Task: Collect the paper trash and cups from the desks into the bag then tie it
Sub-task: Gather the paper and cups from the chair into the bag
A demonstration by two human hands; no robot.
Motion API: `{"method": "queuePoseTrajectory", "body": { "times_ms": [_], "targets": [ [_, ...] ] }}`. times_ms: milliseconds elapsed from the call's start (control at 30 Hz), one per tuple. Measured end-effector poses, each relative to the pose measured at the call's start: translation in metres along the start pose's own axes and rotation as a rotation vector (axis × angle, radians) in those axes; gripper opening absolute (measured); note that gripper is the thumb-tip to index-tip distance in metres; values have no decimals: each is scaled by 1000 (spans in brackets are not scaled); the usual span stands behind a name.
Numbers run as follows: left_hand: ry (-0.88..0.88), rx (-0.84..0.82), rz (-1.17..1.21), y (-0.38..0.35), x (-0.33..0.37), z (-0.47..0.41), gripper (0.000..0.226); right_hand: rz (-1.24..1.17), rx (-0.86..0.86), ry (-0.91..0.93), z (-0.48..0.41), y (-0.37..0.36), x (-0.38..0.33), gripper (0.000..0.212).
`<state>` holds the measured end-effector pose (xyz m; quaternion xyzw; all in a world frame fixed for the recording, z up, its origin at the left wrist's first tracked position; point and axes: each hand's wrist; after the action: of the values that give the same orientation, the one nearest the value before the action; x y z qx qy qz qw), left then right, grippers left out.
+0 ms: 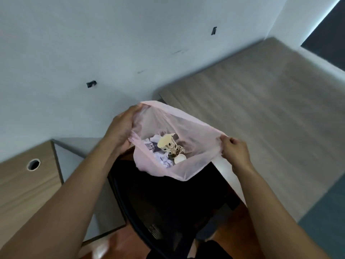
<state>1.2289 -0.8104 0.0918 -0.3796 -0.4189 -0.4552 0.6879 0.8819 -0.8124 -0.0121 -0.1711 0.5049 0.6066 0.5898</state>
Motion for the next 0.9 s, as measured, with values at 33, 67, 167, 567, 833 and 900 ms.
{"method": "queuePoseTrajectory", "body": {
  "times_ms": [33,67,167,567,833,900],
  "targets": [
    [-4,-2,-15,-7,0,-3,40,-67,21,-16,-2,13,-11,44],
    [2,0,-42,-17,1,-5,43,-132,37,-28,-5,27,-21,36],
    [7,9,-74,-53,-1,-10,42,-223,92,-17,-16,67,-43,23],
    [-20,-245,-206,-213,-27,-56,36,-330,281,-19,-72,189,-29,19],
    [78,-191,-269,-247,-45,-62,32,-273,211,-175,-93,197,23,23],
    [63,-203,-259,-243,-49,-62,32,-280,196,-154,-91,196,27,24]
  ]
}}
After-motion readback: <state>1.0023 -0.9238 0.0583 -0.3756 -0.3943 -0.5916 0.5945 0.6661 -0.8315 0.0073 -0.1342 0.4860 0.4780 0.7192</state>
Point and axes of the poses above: each hand's wrist, its own z-axis away from the middle knuckle, its own y-axis out of the back of the hand, x = y × z, and after that the axes turned 4 degrees about -y, right-handed
